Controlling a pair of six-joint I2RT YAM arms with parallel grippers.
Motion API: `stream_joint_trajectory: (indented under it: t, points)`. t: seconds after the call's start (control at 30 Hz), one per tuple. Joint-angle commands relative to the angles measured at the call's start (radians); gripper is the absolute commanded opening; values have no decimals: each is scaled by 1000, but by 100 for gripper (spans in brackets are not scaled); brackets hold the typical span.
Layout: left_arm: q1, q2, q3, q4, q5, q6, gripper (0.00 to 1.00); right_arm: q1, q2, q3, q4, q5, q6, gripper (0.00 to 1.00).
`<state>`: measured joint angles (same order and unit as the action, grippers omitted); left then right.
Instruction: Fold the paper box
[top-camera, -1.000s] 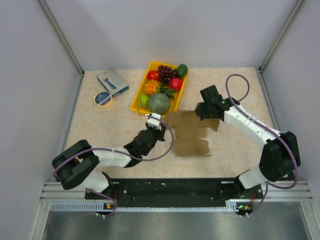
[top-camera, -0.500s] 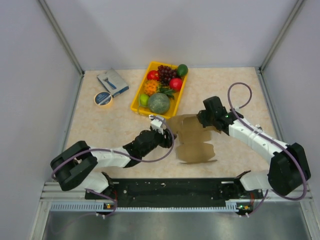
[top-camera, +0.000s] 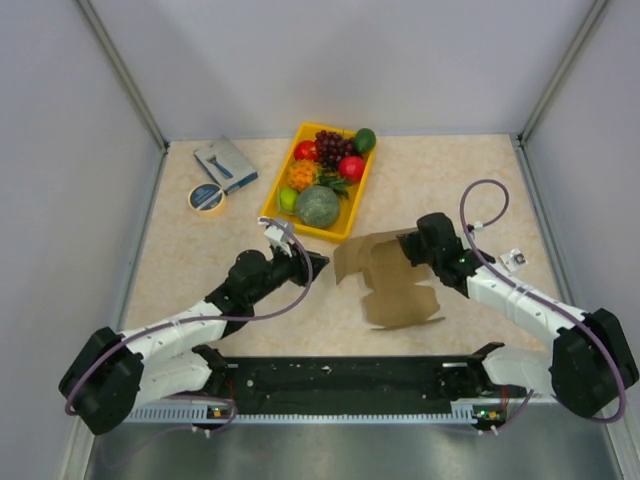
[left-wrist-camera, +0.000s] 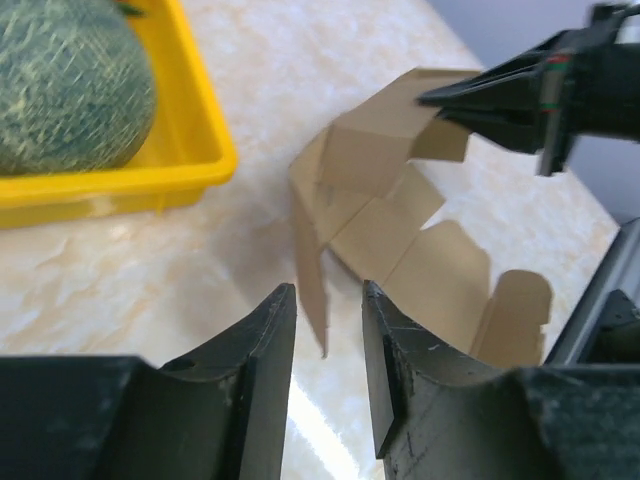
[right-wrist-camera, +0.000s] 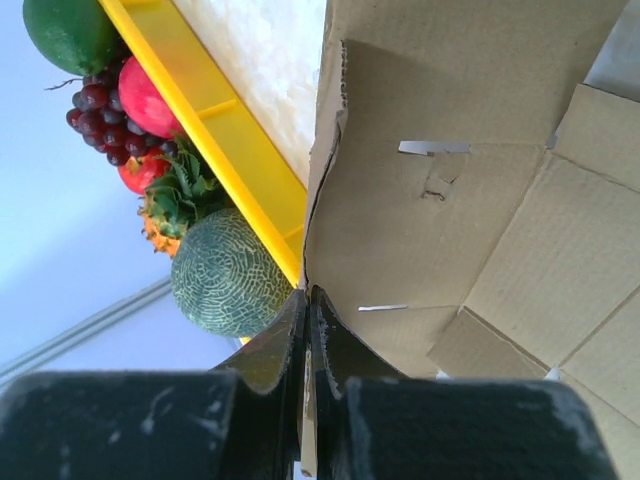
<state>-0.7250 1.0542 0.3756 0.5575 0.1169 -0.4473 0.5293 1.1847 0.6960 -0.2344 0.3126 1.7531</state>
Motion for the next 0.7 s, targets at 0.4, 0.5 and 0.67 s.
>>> stream_joint_trajectory:
  t: [0.4,0.5,0.67]
  points:
    - [76,386,230,-127,179,39,44,18,-141,-187,332,6,-187,0]
    - [75,424,233,-59,254,81,49,17,-174,-233,369,-6,-233,0]
    - [46,481,238,47,360,121,51,18,-183,-288,414,-46,-256,0]
